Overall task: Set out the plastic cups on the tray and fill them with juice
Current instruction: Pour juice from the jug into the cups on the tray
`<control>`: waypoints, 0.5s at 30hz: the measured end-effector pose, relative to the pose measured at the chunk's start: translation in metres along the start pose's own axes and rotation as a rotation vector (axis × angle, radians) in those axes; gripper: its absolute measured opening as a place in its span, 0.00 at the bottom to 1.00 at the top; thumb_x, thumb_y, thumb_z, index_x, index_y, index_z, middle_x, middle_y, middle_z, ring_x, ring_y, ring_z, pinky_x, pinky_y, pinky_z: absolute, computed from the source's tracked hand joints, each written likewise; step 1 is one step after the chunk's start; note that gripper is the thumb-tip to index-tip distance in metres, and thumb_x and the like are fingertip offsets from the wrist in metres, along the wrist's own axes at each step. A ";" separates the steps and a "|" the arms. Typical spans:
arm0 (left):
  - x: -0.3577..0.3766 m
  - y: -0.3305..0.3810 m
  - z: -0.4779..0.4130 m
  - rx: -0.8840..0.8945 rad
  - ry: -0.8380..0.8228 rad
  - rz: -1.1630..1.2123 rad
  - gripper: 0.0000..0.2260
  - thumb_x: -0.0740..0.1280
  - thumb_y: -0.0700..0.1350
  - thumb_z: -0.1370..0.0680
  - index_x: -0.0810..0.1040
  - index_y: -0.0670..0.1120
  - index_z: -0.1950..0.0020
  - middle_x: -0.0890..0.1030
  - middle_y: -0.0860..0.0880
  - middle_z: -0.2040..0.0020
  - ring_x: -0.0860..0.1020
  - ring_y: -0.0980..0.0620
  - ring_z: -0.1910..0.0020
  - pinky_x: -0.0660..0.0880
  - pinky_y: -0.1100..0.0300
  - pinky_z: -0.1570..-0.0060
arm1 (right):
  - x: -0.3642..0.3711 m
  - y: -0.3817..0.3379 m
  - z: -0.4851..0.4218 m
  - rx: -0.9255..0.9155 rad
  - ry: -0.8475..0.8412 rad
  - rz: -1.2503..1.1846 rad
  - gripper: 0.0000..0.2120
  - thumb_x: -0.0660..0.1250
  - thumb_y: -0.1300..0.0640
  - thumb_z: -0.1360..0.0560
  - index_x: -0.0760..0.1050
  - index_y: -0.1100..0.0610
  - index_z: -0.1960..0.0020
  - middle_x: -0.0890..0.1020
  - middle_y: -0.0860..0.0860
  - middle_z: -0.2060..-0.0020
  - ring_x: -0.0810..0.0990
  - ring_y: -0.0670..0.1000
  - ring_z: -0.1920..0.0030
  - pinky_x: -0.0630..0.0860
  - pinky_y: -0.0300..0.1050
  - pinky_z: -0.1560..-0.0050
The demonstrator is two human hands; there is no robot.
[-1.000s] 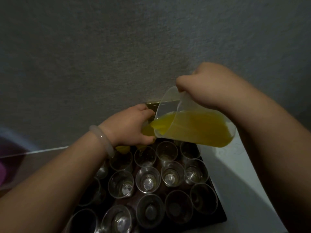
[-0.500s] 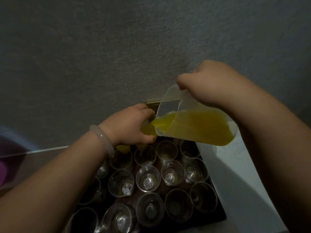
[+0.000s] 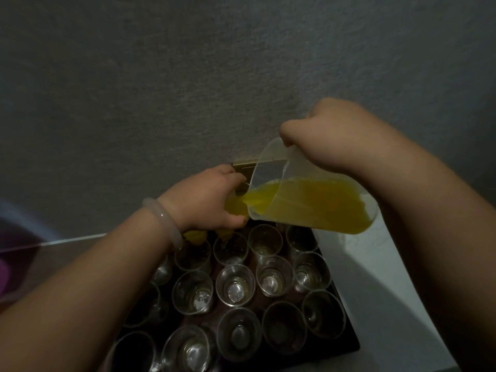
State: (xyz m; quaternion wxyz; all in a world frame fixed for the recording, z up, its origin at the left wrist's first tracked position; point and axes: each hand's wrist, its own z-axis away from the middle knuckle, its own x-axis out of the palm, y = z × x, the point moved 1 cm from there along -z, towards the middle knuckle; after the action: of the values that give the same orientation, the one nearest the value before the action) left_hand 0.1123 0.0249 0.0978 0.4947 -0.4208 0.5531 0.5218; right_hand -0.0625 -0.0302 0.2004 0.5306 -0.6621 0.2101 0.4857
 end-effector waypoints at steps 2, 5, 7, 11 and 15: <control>0.000 0.000 -0.001 0.002 -0.001 -0.005 0.37 0.71 0.60 0.31 0.65 0.49 0.26 0.69 0.52 0.35 0.72 0.54 0.39 0.73 0.57 0.42 | 0.000 0.000 0.000 0.001 -0.001 0.008 0.15 0.62 0.48 0.26 0.72 0.57 0.66 0.72 0.53 0.69 0.70 0.51 0.68 0.60 0.44 0.70; 0.000 0.000 -0.001 0.004 -0.003 0.000 0.36 0.71 0.60 0.31 0.64 0.50 0.26 0.69 0.53 0.35 0.71 0.55 0.40 0.74 0.60 0.43 | 0.000 0.001 0.000 0.005 -0.004 -0.003 0.14 0.62 0.48 0.26 0.72 0.57 0.65 0.72 0.52 0.70 0.70 0.51 0.69 0.61 0.44 0.70; 0.000 0.001 -0.002 0.007 0.001 0.002 0.36 0.71 0.60 0.30 0.64 0.50 0.26 0.69 0.53 0.35 0.72 0.55 0.40 0.73 0.60 0.43 | 0.000 0.004 -0.001 0.008 -0.007 -0.011 0.14 0.62 0.49 0.26 0.73 0.57 0.65 0.71 0.52 0.70 0.69 0.50 0.69 0.62 0.44 0.70; 0.000 0.000 -0.002 0.009 0.031 0.005 0.36 0.71 0.61 0.31 0.65 0.49 0.27 0.71 0.52 0.35 0.73 0.55 0.41 0.71 0.65 0.46 | -0.003 0.012 -0.004 0.028 -0.006 -0.091 0.14 0.63 0.49 0.26 0.73 0.56 0.65 0.74 0.52 0.68 0.70 0.50 0.70 0.65 0.43 0.70; -0.002 -0.002 -0.003 0.001 0.063 0.017 0.36 0.71 0.60 0.31 0.67 0.47 0.27 0.72 0.51 0.37 0.74 0.55 0.43 0.67 0.69 0.49 | -0.001 0.026 -0.006 0.065 -0.042 -0.188 0.12 0.63 0.51 0.25 0.75 0.57 0.64 0.73 0.51 0.72 0.69 0.49 0.73 0.67 0.42 0.72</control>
State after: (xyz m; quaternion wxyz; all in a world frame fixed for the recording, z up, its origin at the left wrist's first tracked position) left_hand 0.1145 0.0220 0.0997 0.4730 -0.4320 0.5723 0.5120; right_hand -0.0810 -0.0449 0.1880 0.5992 -0.6511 0.1514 0.4405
